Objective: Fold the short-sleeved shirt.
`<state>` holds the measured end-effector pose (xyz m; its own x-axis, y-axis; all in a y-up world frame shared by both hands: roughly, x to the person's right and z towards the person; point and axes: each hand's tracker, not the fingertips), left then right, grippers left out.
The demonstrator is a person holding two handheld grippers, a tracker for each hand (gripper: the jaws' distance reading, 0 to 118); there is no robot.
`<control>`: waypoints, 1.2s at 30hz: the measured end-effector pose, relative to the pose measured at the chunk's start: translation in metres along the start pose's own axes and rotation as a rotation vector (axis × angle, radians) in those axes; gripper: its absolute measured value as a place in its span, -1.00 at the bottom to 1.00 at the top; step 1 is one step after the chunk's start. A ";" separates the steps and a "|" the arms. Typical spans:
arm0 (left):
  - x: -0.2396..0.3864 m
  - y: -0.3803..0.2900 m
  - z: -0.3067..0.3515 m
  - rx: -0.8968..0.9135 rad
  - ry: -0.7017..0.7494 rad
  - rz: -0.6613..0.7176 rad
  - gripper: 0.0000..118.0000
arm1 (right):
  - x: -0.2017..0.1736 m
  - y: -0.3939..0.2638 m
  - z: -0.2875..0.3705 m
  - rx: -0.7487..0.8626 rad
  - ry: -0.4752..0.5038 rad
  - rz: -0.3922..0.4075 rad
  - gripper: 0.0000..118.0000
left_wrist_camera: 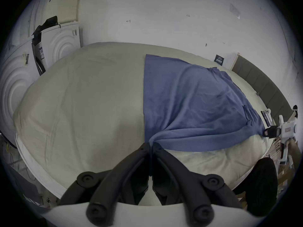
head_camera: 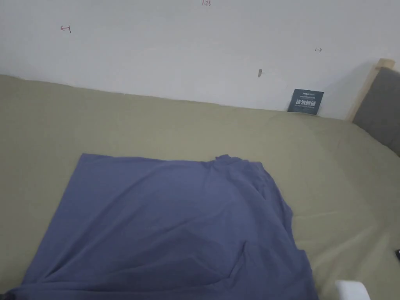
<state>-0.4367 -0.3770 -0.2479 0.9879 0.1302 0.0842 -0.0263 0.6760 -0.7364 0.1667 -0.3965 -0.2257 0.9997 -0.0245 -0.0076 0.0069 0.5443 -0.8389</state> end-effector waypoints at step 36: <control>-0.004 0.198 -0.106 -0.152 -0.027 -0.133 -0.94 | 0.008 0.192 -0.050 0.110 0.029 0.027 -0.75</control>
<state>-0.4297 -0.3207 -0.4651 0.9766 0.0678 0.2039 0.1295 0.5716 -0.8102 0.1750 -0.3338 -0.4138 0.9984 -0.0320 -0.0470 -0.0161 0.6335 -0.7735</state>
